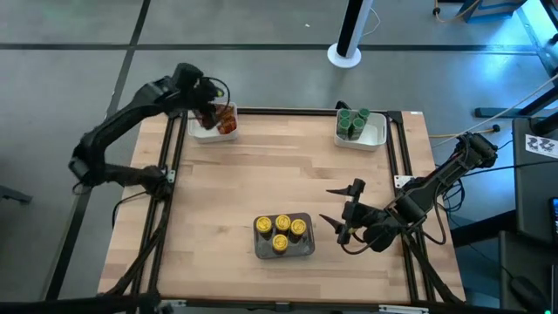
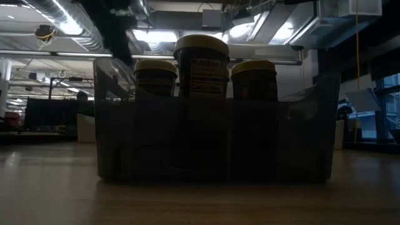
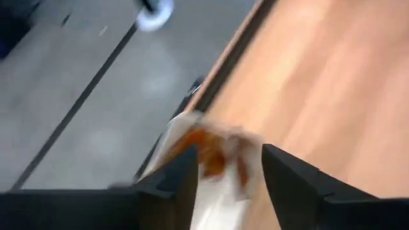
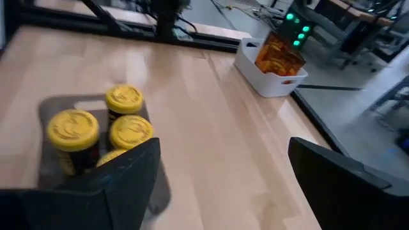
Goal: Sort spices by type
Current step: Return to Home Position
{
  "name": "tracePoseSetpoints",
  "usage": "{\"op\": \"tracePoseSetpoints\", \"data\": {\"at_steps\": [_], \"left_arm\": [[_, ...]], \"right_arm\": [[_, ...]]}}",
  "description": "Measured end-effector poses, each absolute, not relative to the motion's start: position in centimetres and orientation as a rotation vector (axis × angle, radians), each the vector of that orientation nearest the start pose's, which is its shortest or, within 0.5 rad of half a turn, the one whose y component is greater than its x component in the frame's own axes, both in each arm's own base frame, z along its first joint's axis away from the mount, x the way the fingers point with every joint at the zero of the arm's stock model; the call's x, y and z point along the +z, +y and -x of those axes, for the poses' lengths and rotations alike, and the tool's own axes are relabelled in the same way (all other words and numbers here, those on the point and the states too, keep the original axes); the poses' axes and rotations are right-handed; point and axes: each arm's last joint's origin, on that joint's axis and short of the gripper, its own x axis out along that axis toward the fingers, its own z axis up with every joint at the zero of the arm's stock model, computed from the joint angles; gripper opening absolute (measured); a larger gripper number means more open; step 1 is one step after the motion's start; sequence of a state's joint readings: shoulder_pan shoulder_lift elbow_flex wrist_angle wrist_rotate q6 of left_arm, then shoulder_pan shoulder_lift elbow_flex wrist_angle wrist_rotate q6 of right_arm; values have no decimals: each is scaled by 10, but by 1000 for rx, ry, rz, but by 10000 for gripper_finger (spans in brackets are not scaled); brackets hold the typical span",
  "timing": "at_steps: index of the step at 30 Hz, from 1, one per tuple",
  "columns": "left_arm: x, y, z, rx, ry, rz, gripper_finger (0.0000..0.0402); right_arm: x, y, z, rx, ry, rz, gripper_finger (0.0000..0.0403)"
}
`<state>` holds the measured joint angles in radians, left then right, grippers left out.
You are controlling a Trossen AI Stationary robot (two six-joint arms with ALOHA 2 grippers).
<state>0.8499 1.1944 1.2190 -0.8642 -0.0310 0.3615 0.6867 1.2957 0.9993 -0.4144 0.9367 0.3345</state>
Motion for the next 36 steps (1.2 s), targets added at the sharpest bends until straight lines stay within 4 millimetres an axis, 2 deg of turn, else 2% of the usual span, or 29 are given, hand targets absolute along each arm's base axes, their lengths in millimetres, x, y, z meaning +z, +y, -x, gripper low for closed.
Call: {"op": "tracePoseSetpoints", "data": {"at_steps": [3, 7, 13, 19, 23, 29, 33, 36], "left_arm": [[352, 149, -148, 572, 776, 32, 129], [344, 121, -139, 452, 608, 26, 77], [306, 90, -130, 310, 398, 39, 13], [265, 70, -123, 245, 301, 70, 9], [248, 62, -121, 212, 247, 83, 7], [233, 57, -117, 205, 255, 42, 4], [222, 57, -117, 212, 277, 25, 2], [213, 57, -117, 214, 274, 33, 2]], "right_arm": [[290, 151, -221, -299, 417, 157, 344], [293, 153, -223, -277, 398, 129, 344], [293, 149, -225, -292, 401, 110, 344], [287, 127, -237, -270, 508, 126, 330], [280, 97, -247, -300, 623, 130, 279], [265, 58, -249, -295, 657, 126, 158], [247, 31, -238, -250, 627, 87, 78], [239, 11, -222, -241, 567, 33, 32]]}}
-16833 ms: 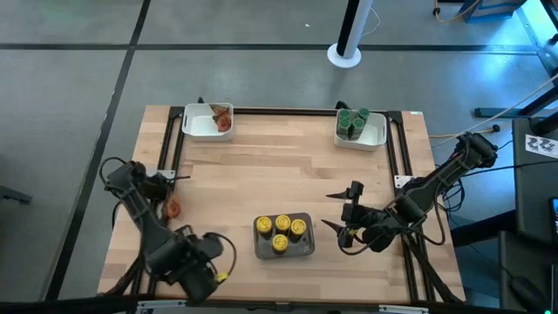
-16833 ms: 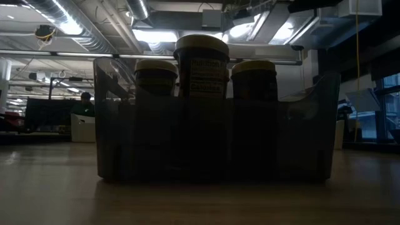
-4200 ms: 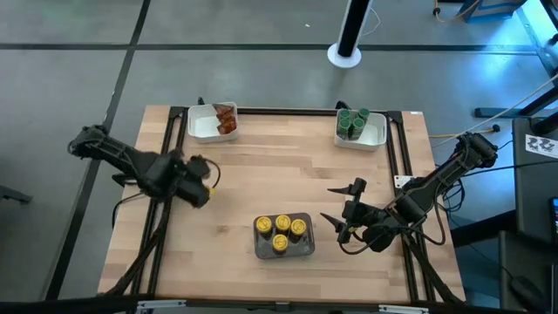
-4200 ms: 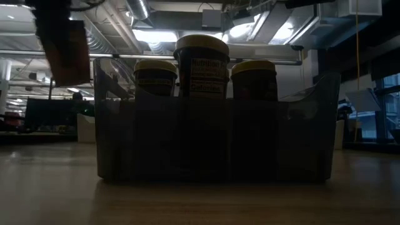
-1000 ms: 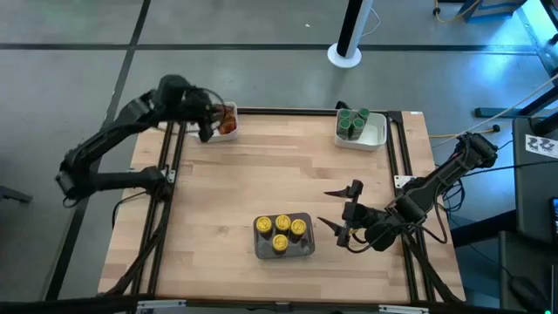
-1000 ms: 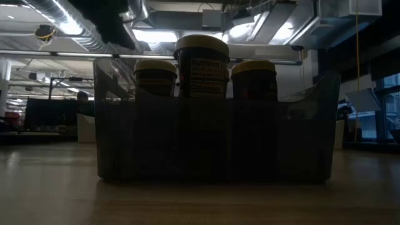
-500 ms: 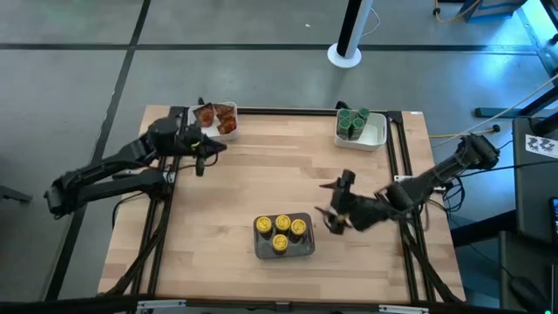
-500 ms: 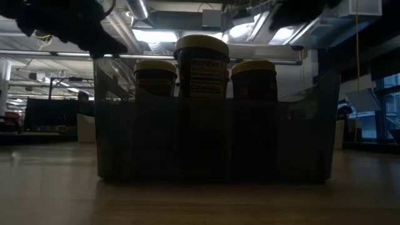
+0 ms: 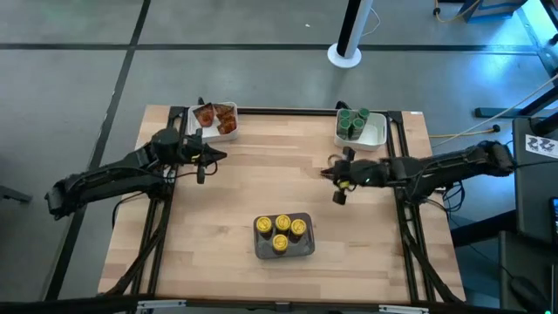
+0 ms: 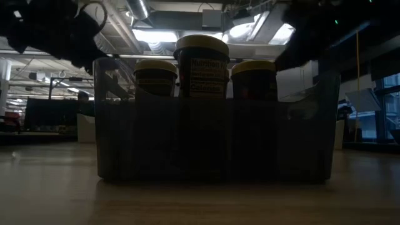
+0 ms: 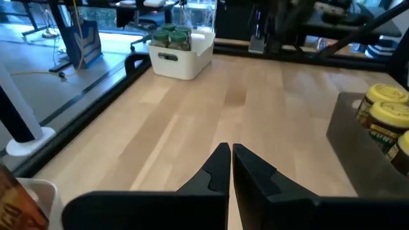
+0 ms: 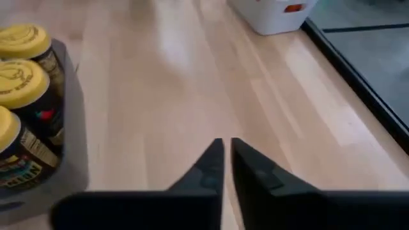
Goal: Sort spices by type
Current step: Return to Home Position
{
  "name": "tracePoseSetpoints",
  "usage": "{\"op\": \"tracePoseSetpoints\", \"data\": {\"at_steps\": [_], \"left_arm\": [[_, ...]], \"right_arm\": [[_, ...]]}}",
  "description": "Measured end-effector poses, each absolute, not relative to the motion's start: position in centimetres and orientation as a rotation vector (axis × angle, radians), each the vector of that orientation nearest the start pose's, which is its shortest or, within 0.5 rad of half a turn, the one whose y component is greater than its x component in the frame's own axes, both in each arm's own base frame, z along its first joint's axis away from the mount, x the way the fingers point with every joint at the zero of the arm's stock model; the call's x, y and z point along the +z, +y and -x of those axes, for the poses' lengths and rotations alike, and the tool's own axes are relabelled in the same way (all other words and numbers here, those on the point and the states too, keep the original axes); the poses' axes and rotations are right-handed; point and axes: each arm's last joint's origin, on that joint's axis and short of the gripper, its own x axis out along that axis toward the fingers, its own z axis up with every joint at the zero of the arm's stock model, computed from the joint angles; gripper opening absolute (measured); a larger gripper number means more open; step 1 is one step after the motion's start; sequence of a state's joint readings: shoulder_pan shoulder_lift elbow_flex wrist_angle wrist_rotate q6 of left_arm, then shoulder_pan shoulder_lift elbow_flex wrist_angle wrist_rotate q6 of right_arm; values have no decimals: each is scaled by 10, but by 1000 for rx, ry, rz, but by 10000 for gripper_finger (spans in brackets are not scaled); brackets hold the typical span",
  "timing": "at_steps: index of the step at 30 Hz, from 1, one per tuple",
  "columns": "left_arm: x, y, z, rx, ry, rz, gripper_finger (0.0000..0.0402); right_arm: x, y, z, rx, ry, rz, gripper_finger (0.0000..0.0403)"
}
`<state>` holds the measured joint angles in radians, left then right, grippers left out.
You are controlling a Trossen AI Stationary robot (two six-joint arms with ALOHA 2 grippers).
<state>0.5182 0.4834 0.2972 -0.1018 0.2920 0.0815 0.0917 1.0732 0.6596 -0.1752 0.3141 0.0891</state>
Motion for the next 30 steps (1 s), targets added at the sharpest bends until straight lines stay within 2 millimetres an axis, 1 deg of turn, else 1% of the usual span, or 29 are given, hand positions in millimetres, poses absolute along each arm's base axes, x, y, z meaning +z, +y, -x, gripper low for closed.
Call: {"op": "tracePoseSetpoints", "data": {"at_steps": [1, 3, 7, 10, 14, 19, 22, 25, 27, 30], "left_arm": [[208, 57, -117, 216, 273, 40, 3], [201, 57, -116, 229, 257, 60, 2], [187, 57, -114, 274, 214, 74, 2], [180, 56, -111, 300, 189, 71, 1], [172, 54, -107, 322, 179, 84, 2], [167, 52, -102, 322, 150, 76, 2], [165, 51, -101, 322, 142, 75, 3], [166, 50, -100, 323, 129, 79, 3], [167, 50, -100, 322, 124, 78, 3], [167, 50, -100, 322, 126, 79, 3]], "right_arm": [[236, 6, -215, -247, 547, 20, 18], [231, -3, -201, -277, 513, 1, 6], [224, -13, -172, -322, 412, -42, 20], [215, -16, -154, -339, 338, -59, 31], [207, -17, -131, -351, 238, -73, 29], [198, -18, -107, -267, 199, -77, 16], [199, -19, -95, -272, 138, -82, 6], [197, -19, -88, -233, 72, -85, 4], [195, -19, -86, -216, 39, -103, 7], [186, -18, -87, -201, 45, -124, 12]]}}
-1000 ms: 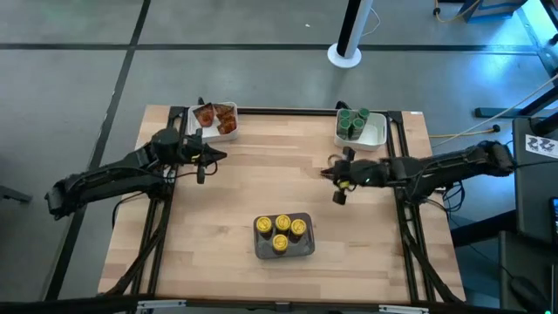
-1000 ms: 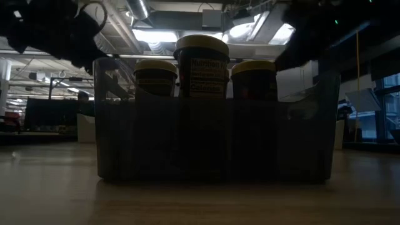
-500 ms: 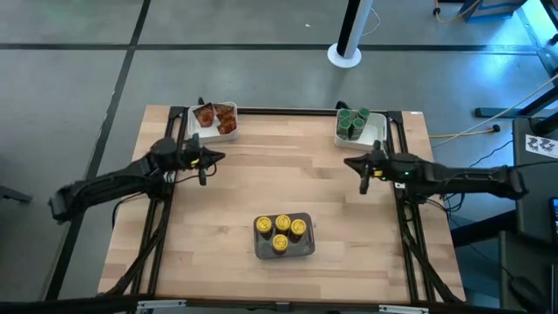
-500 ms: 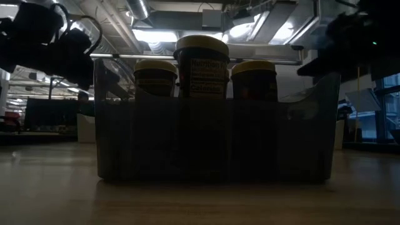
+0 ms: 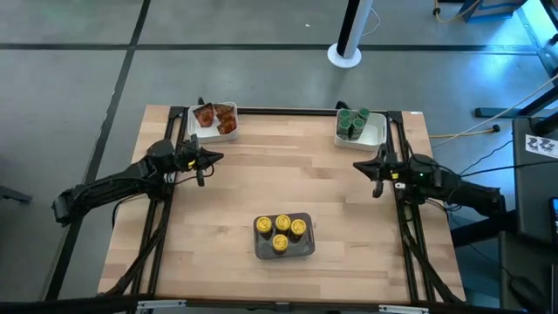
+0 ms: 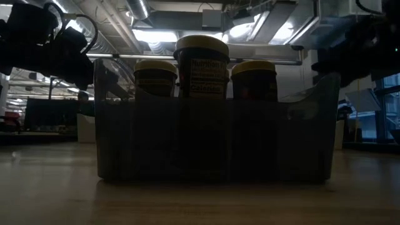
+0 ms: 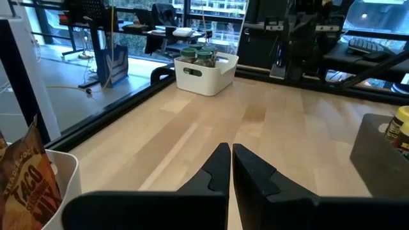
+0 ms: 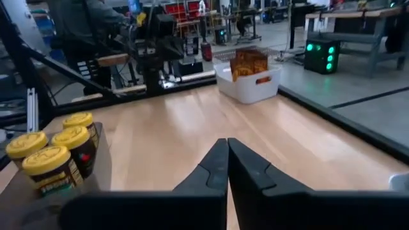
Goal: Sort spices by type
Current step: Return to Home Position
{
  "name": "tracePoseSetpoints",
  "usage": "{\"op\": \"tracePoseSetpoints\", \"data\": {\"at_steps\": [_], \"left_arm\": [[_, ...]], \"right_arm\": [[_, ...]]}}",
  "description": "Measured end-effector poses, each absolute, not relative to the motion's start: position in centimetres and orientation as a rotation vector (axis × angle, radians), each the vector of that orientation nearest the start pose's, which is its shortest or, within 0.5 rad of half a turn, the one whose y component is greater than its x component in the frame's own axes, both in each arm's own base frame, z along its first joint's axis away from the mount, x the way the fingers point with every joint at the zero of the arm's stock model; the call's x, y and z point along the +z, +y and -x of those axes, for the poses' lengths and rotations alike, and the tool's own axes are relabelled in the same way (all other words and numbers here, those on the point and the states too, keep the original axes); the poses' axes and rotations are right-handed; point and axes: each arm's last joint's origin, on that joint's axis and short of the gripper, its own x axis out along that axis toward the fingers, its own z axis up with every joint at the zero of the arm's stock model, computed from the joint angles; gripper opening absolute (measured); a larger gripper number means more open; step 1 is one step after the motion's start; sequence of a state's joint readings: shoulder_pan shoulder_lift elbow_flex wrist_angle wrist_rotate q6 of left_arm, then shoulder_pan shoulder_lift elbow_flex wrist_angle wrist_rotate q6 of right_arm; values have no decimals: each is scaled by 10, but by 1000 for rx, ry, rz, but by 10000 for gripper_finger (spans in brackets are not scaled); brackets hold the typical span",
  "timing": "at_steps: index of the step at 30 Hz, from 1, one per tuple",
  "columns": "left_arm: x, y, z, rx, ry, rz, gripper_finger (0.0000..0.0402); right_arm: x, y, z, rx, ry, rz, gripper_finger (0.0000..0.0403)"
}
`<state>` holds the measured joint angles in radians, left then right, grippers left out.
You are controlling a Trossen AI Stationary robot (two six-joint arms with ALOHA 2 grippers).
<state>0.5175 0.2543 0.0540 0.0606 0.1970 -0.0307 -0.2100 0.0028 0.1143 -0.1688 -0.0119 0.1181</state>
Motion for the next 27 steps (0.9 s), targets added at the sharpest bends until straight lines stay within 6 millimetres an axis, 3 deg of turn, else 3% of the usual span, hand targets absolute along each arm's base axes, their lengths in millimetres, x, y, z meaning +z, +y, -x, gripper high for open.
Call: {"op": "tracePoseSetpoints", "data": {"at_steps": [6, 11, 27], "left_arm": [[166, 50, -100, 316, 124, 76, 3], [151, 50, -100, 324, 167, 86, 3], [160, 44, -95, 343, 69, 64, 1]], "right_arm": [[173, -20, -93, -214, 1, -127, 9], [171, -20, -94, -213, -27, -123, 9], [170, -20, -95, -216, -25, -123, 12]]}}
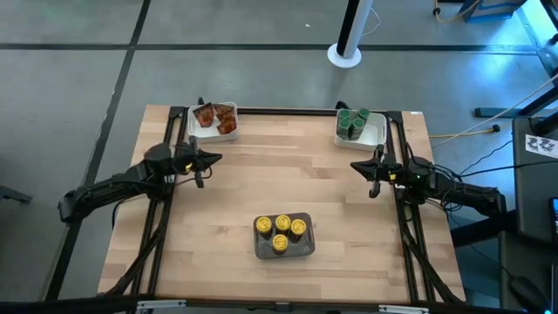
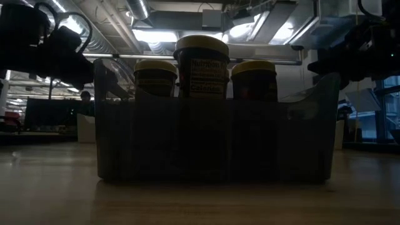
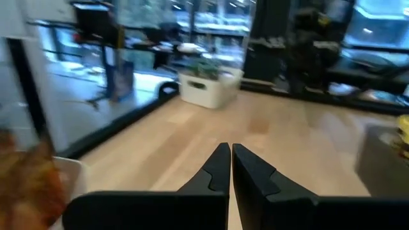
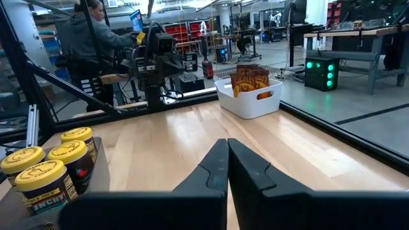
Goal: Sort spices by type
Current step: Return to Home Position
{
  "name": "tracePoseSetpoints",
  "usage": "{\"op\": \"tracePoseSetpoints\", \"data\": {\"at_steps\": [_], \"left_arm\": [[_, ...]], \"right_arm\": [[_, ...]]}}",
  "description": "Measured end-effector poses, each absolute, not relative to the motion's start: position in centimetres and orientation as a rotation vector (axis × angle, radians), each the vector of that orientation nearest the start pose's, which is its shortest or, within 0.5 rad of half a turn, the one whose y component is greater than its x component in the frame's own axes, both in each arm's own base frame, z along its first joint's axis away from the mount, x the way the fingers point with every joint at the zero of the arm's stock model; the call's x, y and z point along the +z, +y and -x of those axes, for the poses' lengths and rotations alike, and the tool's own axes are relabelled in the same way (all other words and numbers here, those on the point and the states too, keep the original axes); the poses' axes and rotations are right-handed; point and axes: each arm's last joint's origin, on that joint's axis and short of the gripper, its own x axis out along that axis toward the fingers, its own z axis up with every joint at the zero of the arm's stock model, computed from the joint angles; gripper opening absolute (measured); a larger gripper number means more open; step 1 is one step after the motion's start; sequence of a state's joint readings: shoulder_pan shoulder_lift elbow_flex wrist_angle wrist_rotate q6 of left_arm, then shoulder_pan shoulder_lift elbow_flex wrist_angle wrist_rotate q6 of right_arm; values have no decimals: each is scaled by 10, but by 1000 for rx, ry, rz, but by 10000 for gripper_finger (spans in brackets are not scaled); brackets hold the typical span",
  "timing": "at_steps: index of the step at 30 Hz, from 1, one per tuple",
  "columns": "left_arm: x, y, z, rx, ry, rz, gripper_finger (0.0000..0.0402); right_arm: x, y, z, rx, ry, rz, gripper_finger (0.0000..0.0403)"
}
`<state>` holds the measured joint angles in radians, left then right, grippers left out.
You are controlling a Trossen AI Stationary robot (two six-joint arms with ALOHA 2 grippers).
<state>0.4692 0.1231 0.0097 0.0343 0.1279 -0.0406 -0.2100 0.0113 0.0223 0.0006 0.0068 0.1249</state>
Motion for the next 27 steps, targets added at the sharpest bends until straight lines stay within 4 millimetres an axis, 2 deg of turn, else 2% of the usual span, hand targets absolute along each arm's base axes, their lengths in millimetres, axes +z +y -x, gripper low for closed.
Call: {"op": "tracePoseSetpoints", "data": {"at_steps": [5, 21, 27], "left_arm": [[165, 43, -90, 442, 13, 41, 1], [167, 25, -94, 260, -13, 18, 1], [167, 23, -95, 242, -12, 18, 1]], "right_arm": [[170, -20, -95, -216, -25, -123, 12], [170, -20, -95, -216, -26, -123, 12], [170, -20, -95, -216, -26, -123, 12]]}}
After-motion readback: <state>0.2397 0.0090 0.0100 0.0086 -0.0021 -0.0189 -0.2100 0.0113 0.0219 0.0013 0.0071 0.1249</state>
